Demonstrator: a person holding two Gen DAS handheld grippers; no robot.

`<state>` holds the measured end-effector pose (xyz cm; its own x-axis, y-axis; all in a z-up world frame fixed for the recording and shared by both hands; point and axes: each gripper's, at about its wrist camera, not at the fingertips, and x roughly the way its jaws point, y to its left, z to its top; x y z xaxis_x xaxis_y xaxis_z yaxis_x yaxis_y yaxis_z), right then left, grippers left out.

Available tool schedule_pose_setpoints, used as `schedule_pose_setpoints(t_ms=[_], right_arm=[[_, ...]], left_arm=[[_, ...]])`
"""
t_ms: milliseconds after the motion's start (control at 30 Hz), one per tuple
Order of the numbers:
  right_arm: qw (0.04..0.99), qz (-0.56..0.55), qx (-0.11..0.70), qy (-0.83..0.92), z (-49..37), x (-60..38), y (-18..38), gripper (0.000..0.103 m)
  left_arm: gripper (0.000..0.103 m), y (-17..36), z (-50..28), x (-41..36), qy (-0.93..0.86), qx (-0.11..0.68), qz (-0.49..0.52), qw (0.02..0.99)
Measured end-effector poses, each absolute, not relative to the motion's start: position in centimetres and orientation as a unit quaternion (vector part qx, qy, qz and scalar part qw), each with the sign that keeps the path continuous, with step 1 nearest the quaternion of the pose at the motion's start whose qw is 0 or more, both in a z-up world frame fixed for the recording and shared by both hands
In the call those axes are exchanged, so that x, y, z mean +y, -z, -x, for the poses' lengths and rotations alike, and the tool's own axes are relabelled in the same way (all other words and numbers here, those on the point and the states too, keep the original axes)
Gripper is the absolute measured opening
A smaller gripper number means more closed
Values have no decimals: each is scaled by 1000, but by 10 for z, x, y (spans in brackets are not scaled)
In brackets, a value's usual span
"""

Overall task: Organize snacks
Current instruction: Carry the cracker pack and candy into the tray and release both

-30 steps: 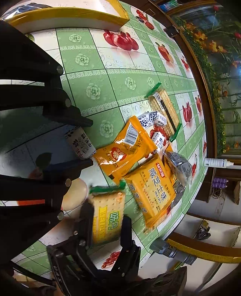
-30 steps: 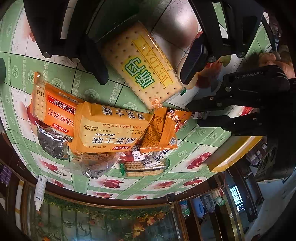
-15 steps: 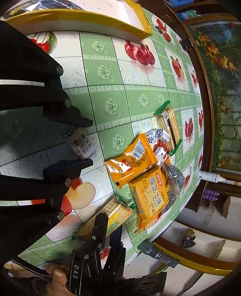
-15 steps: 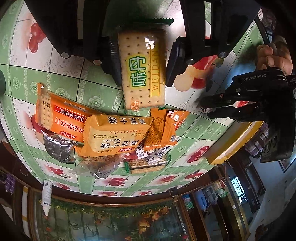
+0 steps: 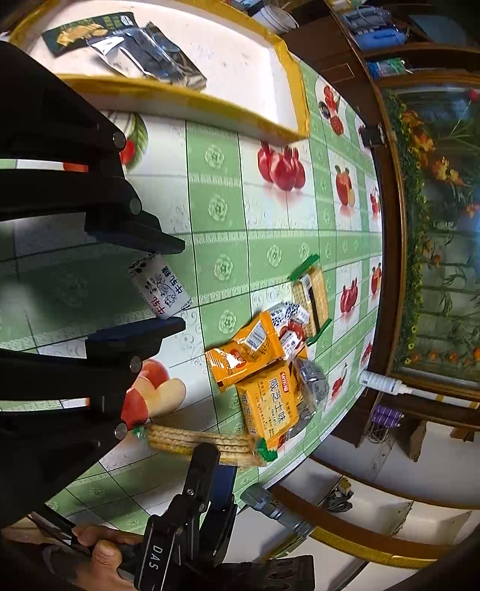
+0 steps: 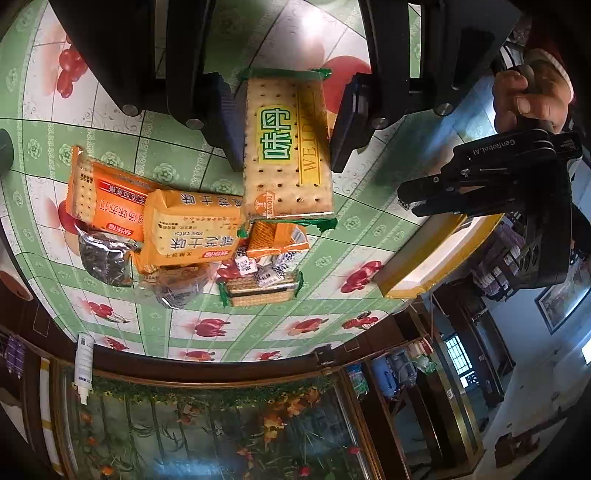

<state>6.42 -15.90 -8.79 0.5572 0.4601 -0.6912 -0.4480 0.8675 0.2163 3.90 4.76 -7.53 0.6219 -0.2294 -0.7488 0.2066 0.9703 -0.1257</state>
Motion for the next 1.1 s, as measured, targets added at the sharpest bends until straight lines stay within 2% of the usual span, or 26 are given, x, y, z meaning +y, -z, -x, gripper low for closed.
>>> schedule_pose_setpoints(t_ms=[667,1100], right_arm=[[859,-18,372,-350,-62,-69,57,47],[832,-57,353,-424,-85,30,44,47]], left_arm=[[33,44,1,143,16,371,67,926],[33,55,4,216,-61,370,107,921]])
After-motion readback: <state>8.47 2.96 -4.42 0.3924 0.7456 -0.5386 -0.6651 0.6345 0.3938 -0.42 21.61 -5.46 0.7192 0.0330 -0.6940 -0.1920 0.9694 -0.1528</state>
